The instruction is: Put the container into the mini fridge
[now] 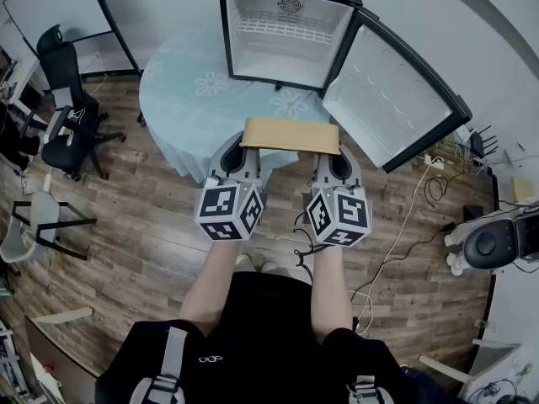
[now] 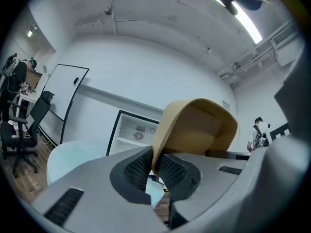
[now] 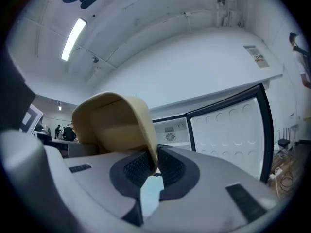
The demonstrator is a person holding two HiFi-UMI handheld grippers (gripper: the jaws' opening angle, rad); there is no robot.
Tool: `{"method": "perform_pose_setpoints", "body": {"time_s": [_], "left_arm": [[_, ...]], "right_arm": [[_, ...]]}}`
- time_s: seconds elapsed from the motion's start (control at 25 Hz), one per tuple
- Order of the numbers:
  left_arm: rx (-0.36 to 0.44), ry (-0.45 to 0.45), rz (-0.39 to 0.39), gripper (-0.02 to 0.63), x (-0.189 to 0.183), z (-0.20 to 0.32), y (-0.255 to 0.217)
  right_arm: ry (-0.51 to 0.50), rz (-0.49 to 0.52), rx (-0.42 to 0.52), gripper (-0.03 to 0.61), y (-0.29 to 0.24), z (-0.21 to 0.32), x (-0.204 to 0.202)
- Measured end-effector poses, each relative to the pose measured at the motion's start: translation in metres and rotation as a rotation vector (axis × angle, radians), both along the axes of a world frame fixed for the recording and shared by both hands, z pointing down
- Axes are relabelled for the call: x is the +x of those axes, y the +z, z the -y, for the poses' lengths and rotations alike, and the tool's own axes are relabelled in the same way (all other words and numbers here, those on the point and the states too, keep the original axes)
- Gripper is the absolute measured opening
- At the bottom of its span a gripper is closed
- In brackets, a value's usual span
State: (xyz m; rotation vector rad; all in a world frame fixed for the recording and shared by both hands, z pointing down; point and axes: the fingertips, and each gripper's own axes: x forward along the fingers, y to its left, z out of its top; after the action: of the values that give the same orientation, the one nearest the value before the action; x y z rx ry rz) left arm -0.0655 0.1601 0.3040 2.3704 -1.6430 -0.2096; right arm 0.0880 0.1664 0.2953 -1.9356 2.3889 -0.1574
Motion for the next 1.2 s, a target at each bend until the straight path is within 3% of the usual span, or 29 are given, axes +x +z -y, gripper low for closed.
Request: {"method": "perform_pose_setpoints", "body": {"time_s": [0.6,1.2], "left_arm": [[-0.038,0.022,-0.003,0.011,-0.011,0.01,0.015],[-0.115,0.038,-0.03,0.011,-0.047,0.021,0.045]], "right_arm": [[0.021,-0.022,-0.033,0.021,0.015,0.007,-0.011],[0.034,-0.048,-0.115,0.023,0.043,0.017,-0.048]]}}
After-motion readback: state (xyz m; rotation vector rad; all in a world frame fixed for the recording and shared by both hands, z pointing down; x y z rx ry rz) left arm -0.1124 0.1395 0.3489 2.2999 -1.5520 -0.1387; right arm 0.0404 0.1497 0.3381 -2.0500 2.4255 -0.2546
